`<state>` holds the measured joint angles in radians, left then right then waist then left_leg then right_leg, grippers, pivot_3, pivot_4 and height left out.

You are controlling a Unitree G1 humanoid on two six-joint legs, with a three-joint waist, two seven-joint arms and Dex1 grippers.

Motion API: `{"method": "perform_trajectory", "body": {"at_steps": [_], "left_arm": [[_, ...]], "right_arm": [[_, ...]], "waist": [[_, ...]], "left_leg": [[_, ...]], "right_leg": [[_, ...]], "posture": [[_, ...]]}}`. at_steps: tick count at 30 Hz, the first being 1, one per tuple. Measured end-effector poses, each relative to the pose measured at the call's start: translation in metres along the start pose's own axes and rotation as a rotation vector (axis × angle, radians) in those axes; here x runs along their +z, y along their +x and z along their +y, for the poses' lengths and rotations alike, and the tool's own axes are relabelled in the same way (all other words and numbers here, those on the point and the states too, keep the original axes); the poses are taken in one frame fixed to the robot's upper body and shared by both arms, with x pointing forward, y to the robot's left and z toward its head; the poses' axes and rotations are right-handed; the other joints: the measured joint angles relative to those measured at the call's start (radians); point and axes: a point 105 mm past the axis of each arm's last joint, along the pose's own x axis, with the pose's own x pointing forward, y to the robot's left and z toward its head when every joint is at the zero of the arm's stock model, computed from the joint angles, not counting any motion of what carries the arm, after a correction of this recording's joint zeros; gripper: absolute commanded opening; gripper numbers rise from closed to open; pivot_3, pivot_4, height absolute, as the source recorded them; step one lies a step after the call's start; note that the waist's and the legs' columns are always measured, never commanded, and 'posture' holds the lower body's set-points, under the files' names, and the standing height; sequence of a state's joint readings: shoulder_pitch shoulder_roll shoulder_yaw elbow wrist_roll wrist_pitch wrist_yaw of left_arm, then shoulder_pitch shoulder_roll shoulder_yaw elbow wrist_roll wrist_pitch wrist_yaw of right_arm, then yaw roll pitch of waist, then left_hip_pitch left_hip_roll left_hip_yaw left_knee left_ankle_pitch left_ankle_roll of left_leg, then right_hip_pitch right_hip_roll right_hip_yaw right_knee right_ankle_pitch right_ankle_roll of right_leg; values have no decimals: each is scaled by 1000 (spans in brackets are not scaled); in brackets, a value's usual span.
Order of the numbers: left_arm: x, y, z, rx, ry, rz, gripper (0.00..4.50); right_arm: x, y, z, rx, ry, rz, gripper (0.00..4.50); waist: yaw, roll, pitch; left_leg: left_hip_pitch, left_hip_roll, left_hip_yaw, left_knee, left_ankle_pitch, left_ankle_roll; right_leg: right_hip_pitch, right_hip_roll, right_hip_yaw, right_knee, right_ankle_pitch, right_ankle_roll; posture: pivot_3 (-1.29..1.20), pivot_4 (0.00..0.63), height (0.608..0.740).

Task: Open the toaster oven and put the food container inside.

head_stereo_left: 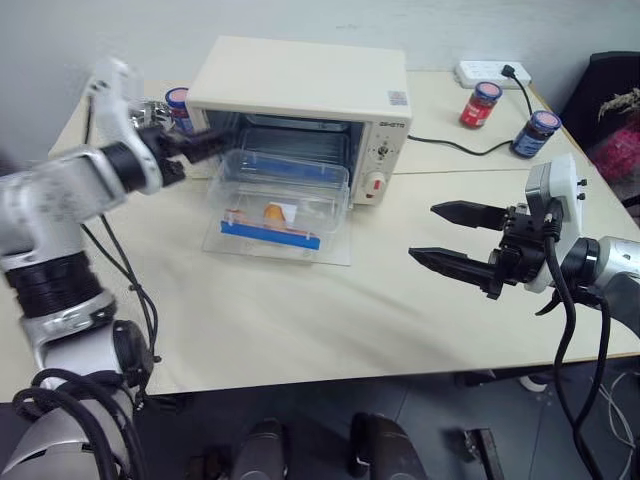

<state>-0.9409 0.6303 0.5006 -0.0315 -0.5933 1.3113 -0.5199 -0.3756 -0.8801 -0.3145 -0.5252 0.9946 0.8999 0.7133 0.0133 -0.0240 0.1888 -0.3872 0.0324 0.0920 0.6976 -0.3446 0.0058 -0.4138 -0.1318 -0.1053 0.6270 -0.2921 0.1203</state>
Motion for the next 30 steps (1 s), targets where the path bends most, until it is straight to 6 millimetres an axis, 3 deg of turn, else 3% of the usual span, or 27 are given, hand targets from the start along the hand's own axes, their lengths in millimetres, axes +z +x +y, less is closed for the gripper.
{"method": "perform_trajectory", "body": {"at_steps": [3,6,9,12,15,19,27,30], "left_arm": [[-11,-31,-28,-221,30,35,2761],[-50,-57,-51,-387,59,220,1806],[-89,-63,-60,-462,104,381,873],[-104,-59,-60,-492,170,422,3],[-113,-49,-53,-489,232,437,3],[-118,-27,-28,-391,279,427,3],[-126,6,-8,-332,316,405,3],[-120,34,5,-247,351,349,3]], "right_arm": [[-5,4,4,36,17,12,3162],[-15,18,16,118,50,18,2119],[-29,35,28,188,72,32,1047],[-36,54,31,216,56,24,41],[-47,77,30,224,23,49,41],[-65,105,24,215,4,88,41],[-58,150,3,157,-51,46,41],[-53,167,-16,86,-80,38,41]], "waist": [[-8,0,0],[-13,0,0],[-5,1,1],[0,1,1],[0,1,0],[1,1,1],[-14,2,1],[-15,2,1]], "left_leg": [[0,0,0,0,0,0],[1,0,-1,0,0,0],[0,-1,-1,1,0,0],[1,-1,0,1,0,0],[1,-1,0,0,0,0],[-1,-1,1,0,0,0],[-1,-1,0,0,0,0],[-1,-1,0,1,0,0]], "right_leg": [[0,0,1,0,0,0],[1,0,1,0,0,0],[1,-1,1,-1,0,-1],[1,0,1,-1,0,-1],[0,0,1,0,0,-1],[-1,0,1,0,0,-1],[-1,1,0,0,0,-1],[-1,1,-1,1,0,0]], "posture": [[0,150,740],[0,150,740],[0,150,740],[0,150,740],[0,150,740],[0,150,740],[0,150,740],[0,150,740]]}}
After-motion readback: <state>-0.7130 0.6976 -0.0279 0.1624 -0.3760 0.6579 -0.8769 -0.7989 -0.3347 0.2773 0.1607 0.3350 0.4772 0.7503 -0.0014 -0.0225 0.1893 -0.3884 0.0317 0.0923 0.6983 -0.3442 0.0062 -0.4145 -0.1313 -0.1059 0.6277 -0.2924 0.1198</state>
